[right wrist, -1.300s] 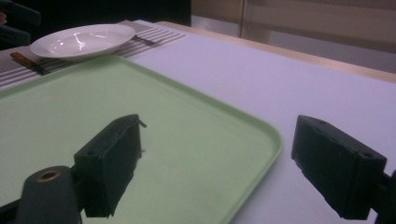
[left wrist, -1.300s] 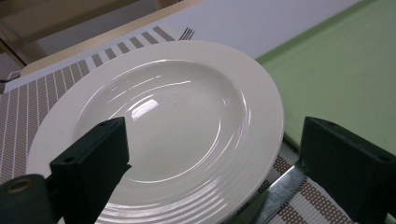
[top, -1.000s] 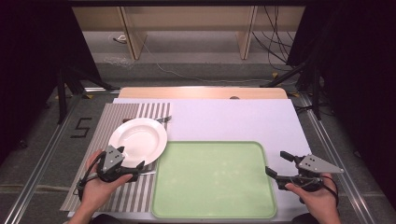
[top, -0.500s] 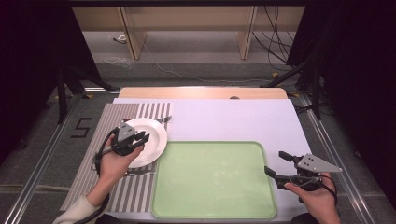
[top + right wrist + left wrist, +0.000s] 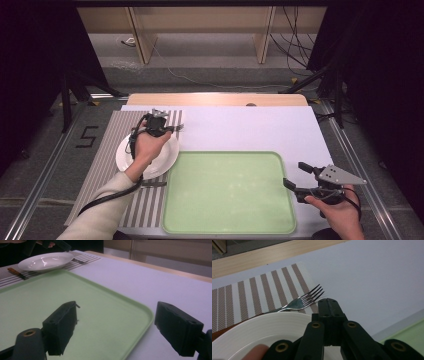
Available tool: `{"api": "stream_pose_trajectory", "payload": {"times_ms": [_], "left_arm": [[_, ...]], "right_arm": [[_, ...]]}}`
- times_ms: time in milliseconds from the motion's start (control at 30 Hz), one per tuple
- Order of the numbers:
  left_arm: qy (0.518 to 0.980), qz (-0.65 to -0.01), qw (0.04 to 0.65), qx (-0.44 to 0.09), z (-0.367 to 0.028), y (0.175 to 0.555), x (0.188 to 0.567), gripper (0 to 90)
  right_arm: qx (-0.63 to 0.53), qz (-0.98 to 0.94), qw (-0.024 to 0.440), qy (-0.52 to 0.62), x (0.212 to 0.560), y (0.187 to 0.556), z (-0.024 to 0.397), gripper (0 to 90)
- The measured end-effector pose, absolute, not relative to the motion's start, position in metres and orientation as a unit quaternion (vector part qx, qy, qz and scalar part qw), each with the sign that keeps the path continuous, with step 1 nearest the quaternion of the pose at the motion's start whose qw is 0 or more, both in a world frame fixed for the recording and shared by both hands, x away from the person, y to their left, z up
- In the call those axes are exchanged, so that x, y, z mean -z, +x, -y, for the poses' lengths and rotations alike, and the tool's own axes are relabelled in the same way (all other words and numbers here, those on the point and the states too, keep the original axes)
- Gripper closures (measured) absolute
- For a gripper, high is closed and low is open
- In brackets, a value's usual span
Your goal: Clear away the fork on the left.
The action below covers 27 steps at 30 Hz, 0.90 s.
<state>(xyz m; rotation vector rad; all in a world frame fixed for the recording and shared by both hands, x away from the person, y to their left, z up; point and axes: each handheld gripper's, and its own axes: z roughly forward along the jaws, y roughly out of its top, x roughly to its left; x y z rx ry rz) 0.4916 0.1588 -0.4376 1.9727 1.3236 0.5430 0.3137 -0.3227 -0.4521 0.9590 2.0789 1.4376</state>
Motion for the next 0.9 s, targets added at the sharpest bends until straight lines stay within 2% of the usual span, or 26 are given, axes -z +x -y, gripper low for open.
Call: {"api": "stream_pose_trajectory", "payload": {"times_ms": [200,567,900], "left_arm": [[0.771,-0.522,0.307,-0.195,-0.147,0.518,0.450,89.5],[0.787,-0.533,0.257,-0.175,-0.138,0.539,0.467,89.6],[0.783,-0.540,0.246,-0.186,-0.138,0.545,0.474,89.6]], "right_arm": [[-0.518,-0.753,0.216,0.345,0.452,0.314,0.322,19.3],[-0.519,-0.753,0.214,0.343,0.453,0.314,0.322,19.4],[-0.519,-0.753,0.213,0.342,0.453,0.314,0.322,19.4]]}}
